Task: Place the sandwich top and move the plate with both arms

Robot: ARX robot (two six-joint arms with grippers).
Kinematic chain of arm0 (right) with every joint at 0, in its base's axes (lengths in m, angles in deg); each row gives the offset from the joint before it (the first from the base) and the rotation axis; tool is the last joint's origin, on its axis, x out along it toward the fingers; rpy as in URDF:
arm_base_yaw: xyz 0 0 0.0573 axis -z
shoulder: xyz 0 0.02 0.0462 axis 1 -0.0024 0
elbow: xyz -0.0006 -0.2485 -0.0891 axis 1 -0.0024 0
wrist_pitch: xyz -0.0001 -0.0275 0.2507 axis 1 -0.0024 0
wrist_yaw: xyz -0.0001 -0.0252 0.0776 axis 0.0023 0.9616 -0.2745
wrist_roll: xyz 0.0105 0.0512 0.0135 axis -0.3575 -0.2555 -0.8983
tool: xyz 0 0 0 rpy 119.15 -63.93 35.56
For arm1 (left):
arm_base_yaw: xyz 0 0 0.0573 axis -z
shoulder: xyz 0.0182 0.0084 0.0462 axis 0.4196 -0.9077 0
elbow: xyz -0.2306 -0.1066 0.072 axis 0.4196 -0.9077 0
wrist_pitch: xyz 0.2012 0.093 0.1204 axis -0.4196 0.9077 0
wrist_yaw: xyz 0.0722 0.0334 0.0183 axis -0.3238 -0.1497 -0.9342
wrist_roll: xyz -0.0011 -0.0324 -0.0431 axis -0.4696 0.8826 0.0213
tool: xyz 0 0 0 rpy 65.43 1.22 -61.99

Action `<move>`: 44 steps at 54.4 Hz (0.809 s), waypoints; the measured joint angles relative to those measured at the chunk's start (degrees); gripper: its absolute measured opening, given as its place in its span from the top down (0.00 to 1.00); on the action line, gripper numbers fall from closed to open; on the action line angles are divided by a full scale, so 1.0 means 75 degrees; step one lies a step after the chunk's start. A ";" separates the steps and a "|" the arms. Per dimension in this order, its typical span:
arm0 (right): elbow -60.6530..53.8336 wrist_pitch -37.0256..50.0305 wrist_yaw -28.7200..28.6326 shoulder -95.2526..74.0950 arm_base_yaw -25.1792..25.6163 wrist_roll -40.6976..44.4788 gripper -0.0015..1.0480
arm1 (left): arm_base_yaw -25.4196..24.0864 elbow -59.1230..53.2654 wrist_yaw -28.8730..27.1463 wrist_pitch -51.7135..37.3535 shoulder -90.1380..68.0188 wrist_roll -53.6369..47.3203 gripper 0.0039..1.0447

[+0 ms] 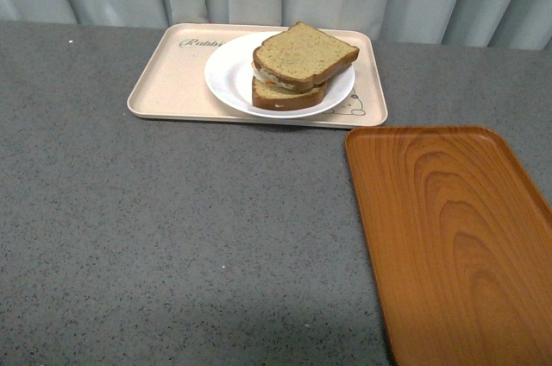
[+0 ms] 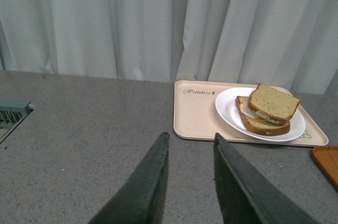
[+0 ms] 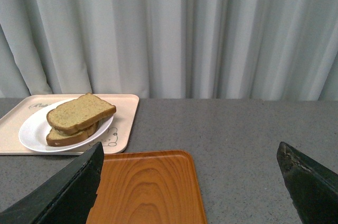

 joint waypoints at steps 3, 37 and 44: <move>0.0000 -0.0003 0.0000 0.0000 0.0000 0.0000 0.09 | 0.0000 0.0000 0.0000 0.0000 0.0000 0.0000 0.64; 0.0000 -0.0003 0.0000 0.0000 0.0000 0.0000 0.09 | 0.0000 0.0000 0.0000 0.0000 0.0003 -0.0012 0.06; 0.0000 0.0000 0.0000 0.0000 0.0000 0.0000 0.09 | 0.0000 0.0000 0.0000 0.0000 0.0003 -0.0012 0.06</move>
